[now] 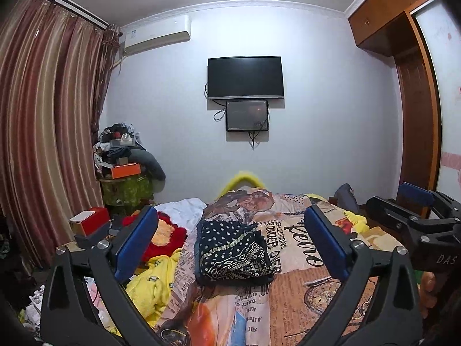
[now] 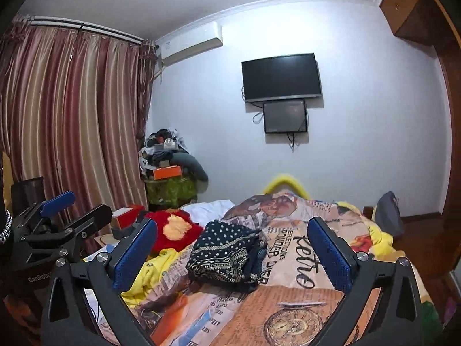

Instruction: Fold large clothes

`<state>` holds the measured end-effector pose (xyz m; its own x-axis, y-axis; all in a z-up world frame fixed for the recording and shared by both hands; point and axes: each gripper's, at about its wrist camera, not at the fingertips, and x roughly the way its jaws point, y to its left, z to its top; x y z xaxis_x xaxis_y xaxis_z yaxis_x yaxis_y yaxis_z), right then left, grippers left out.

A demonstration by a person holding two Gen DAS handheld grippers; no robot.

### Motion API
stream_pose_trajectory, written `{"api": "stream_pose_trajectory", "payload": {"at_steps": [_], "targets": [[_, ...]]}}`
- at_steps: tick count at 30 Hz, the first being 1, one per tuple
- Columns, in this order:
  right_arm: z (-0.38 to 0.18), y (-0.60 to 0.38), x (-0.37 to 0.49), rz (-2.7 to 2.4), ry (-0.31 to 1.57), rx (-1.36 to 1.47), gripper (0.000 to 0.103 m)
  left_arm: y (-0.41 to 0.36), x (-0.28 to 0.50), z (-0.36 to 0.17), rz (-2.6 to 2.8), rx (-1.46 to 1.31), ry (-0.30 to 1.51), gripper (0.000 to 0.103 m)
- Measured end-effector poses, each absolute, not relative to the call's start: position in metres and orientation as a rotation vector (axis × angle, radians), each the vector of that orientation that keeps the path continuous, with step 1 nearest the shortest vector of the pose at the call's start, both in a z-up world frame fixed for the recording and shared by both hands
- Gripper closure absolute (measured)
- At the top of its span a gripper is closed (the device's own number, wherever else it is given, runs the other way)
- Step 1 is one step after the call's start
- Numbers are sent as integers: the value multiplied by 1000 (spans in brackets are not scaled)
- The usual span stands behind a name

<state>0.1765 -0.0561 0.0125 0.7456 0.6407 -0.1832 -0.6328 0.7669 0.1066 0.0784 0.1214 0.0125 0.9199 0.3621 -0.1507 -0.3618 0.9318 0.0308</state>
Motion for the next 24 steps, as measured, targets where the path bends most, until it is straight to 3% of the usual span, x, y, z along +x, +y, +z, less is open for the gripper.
{"api": "stream_pose_trajectory", "payload": {"at_steps": [24], "targets": [[11,-58,185,678,234,42,0,130,87,7,355,-11,173,0]]}}
